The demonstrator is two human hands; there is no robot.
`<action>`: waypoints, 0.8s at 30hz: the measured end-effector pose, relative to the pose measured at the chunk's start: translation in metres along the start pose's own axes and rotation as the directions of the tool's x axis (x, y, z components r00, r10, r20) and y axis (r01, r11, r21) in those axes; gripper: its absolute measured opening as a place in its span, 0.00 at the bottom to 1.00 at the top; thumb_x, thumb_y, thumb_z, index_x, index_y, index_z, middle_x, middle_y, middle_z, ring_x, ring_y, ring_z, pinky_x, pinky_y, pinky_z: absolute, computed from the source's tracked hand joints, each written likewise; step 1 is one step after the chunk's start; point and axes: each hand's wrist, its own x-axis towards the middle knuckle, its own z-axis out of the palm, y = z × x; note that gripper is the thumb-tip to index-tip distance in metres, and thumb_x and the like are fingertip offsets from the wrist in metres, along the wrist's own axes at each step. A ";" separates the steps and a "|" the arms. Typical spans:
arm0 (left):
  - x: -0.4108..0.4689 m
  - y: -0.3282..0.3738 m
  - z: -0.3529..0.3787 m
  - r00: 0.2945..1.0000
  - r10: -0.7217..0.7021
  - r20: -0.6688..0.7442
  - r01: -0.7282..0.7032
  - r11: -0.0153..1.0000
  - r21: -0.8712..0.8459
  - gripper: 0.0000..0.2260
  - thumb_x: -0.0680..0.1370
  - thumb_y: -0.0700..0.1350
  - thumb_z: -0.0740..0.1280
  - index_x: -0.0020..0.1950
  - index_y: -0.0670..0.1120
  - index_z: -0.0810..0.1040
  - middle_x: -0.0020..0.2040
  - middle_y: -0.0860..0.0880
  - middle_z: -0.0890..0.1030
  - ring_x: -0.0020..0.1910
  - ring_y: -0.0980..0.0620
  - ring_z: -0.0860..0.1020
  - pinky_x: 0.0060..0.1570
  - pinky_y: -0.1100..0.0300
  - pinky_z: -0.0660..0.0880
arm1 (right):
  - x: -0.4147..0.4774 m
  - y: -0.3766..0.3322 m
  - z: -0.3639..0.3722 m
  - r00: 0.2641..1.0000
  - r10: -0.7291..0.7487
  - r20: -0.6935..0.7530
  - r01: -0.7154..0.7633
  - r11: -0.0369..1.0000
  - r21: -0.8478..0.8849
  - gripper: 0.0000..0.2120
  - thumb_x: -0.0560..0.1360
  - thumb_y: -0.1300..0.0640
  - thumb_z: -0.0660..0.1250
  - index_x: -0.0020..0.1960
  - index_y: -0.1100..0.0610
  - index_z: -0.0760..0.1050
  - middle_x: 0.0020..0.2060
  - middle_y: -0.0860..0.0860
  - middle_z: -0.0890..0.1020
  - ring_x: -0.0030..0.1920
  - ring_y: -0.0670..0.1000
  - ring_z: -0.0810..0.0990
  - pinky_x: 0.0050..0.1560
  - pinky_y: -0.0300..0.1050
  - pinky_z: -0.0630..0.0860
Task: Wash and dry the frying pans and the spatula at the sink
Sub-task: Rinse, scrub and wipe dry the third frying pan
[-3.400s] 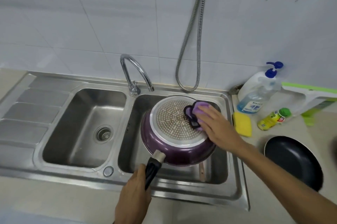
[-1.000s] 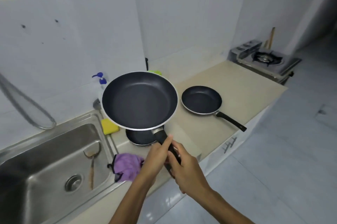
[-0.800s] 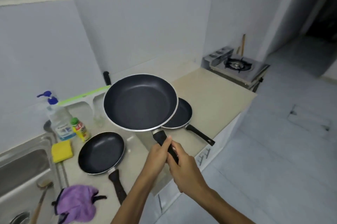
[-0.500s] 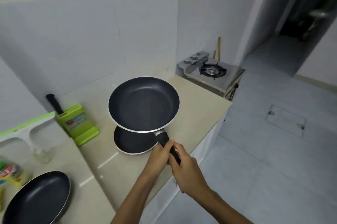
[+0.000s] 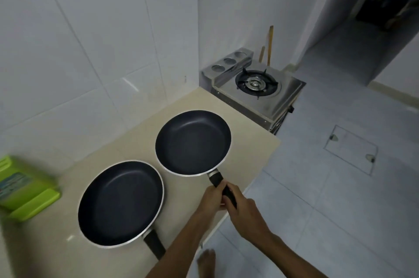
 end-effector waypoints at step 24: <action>0.166 0.052 0.096 0.946 -0.236 -0.221 0.161 0.937 -0.309 0.16 0.82 0.59 0.61 0.57 0.49 0.79 0.48 0.52 0.85 0.51 0.52 0.82 0.48 0.58 0.78 | 0.203 0.151 -0.062 0.963 -0.096 0.252 0.118 0.990 -0.072 0.32 0.74 0.23 0.41 0.76 0.31 0.53 0.46 0.44 0.86 0.42 0.48 0.85 0.42 0.54 0.83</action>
